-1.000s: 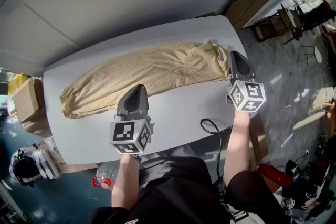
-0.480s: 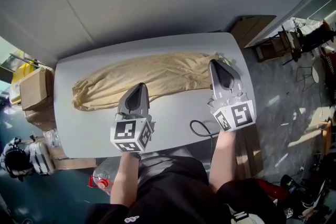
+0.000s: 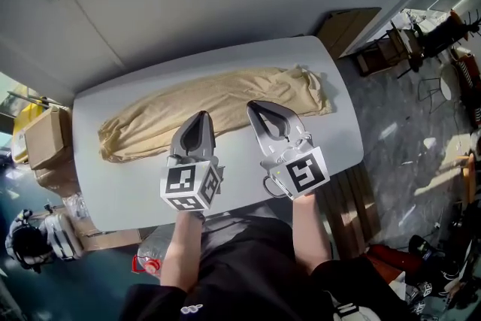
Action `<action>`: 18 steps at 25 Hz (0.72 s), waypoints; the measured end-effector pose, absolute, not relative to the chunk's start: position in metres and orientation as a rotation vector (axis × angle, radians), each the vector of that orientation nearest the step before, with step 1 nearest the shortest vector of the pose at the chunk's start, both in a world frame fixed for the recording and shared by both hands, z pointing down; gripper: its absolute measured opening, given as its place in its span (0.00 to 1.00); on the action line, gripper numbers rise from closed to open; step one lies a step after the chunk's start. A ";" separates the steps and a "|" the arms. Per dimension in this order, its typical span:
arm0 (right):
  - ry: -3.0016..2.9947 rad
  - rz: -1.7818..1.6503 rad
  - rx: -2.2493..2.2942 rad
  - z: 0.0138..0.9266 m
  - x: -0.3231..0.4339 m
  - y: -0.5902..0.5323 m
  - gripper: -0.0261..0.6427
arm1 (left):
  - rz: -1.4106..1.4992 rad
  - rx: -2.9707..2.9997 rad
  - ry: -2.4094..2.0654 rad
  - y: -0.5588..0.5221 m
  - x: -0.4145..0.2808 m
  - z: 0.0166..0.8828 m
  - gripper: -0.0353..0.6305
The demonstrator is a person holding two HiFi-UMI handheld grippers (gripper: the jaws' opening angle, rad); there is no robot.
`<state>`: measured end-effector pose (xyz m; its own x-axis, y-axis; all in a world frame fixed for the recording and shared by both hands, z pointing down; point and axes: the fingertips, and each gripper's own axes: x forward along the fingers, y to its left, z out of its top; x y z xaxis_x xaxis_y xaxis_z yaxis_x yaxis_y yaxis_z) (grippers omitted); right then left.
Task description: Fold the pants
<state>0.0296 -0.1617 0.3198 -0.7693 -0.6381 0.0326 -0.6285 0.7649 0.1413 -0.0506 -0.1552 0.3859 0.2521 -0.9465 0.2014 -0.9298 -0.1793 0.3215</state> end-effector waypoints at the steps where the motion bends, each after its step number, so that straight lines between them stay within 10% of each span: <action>1: -2.871 -0.179 1.044 0.321 0.032 -0.163 0.04 | -0.063 2.154 -1.711 -0.154 -0.050 0.386 0.05; 10: -2.884 -0.128 1.023 0.331 0.020 -0.165 0.05 | -0.061 2.122 -1.716 -0.145 -0.067 0.395 0.05; 18: -2.845 -0.067 1.125 0.345 0.061 -0.187 0.29 | 0.005 2.137 -1.678 -0.146 -0.052 0.405 0.05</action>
<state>0.0612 -0.1871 0.3446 -0.7270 -0.6840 0.0596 -0.6805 0.7294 0.0704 -0.0517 -0.1458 0.4047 0.2712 -0.9275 0.2574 -0.9291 -0.1824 0.3216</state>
